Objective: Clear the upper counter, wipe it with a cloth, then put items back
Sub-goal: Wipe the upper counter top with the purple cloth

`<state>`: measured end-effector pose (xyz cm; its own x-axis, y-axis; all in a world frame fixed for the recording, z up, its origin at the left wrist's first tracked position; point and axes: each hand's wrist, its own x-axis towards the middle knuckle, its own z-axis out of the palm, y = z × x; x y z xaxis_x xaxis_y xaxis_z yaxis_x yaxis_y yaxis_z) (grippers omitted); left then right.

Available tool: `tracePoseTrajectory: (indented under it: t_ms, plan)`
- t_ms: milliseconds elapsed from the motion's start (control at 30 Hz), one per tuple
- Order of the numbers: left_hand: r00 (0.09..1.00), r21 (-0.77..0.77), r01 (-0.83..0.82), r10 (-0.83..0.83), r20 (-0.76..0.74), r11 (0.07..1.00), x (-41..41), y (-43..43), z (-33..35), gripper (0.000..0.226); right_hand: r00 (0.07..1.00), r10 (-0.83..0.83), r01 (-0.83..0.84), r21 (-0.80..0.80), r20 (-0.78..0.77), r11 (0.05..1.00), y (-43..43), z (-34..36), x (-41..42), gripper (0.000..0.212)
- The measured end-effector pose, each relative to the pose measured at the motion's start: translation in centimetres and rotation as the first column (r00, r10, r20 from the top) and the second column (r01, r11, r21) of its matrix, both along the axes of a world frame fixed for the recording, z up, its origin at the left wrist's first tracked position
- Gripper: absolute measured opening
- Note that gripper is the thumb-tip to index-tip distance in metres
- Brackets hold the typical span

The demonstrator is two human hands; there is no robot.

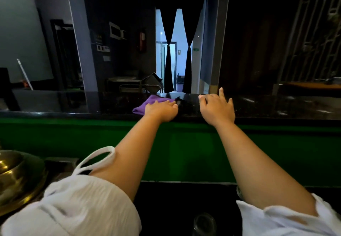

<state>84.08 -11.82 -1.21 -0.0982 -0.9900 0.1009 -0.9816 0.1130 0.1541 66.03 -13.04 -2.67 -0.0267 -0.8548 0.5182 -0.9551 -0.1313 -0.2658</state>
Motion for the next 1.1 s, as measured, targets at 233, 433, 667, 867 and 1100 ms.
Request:
tracePoseTrajectory:
  t_ms: [233, 433, 667, 867, 1100]
  plan:
    - [1.000, -0.085, -0.023, 0.022, -0.018, 0.996, -0.6, 1.0, 0.2, 0.049, 0.995, 0.088, -0.086, -0.045, 0.046, 0.995, 0.9, 0.2, 0.0, 0.050]
    - [0.999, -0.083, -0.034, 0.033, -0.013, 0.996, -0.6, 1.1, 0.2, 0.049, 0.986, 0.126, -0.132, -0.054, -0.108, 0.990, 2.1, 0.0, -2.7, 0.054]
    - [0.998, -0.074, -0.044, 0.046, 0.038, 0.996, -0.2, -0.7, -0.2, 0.049, 0.985, 0.102, -0.086, 0.113, -0.142, 0.990, 0.3, 2.5, -15.0, 0.053]
    - [0.997, 0.001, -0.078, 0.078, 0.000, 0.997, -0.4, -1.4, 0.2, 0.049, 0.985, 0.136, -0.133, 0.038, -0.102, 0.990, 0.1, 1.3, -15.7, 0.054]
    - [0.992, 0.032, -0.097, 0.095, 0.080, 0.995, -6.9, -2.6, 0.1, 0.078, 0.984, 0.146, -0.143, 0.040, -0.101, 0.989, -0.6, 0.9, -16.2, 0.060]
